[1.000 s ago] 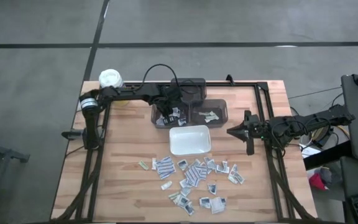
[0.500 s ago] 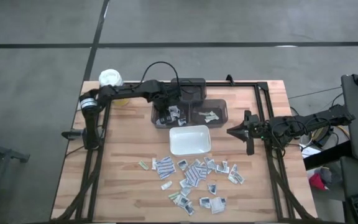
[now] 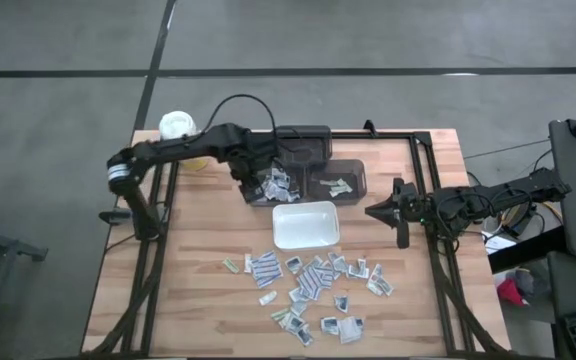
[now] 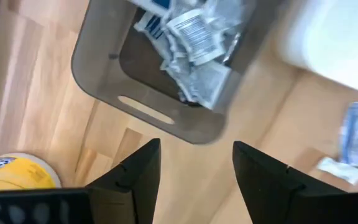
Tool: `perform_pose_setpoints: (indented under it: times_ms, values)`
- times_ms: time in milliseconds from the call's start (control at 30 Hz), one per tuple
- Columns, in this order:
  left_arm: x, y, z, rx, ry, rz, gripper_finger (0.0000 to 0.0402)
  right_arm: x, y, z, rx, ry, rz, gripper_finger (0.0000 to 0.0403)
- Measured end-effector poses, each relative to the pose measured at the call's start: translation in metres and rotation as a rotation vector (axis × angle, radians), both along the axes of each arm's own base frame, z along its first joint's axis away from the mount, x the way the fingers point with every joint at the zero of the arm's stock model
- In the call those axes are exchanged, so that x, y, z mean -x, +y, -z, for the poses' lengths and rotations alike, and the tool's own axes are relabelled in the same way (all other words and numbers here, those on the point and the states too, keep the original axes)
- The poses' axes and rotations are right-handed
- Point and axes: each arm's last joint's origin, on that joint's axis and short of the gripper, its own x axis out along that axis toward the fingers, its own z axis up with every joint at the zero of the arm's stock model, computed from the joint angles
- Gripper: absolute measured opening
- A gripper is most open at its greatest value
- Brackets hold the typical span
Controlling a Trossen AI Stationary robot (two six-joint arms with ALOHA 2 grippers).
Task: Pick & Place First Aid Supplies
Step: Put the alcohol pad into the bottom left black bin
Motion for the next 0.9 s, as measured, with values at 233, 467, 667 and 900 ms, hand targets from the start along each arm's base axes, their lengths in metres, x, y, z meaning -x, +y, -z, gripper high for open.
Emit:
perform_pose_setpoints:
  times_ms: [233, 467, 667, 900]
  values:
    - [0.033, -0.041, -0.036, -0.054, -0.206, 0.099, 0.0193, -0.001, 0.001, -0.002, -0.009, -0.003, -0.028, 0.0031]
    - [0.08, -0.07, -0.046, -0.077, -0.479, 0.104, 0.0193, -0.008, 0.006, -0.013, -0.026, 0.001, -0.109, 0.0031]
    - [0.122, -0.08, -0.03, -0.059, -0.679, 0.036, 0.0193, -0.023, 0.016, -0.027, -0.061, 0.062, -0.175, 0.0031]
    - [0.158, -0.084, -0.004, -0.057, -0.847, 0.011, 0.0193, -0.044, 0.034, -0.04, -0.096, 0.298, -0.209, 0.0031]
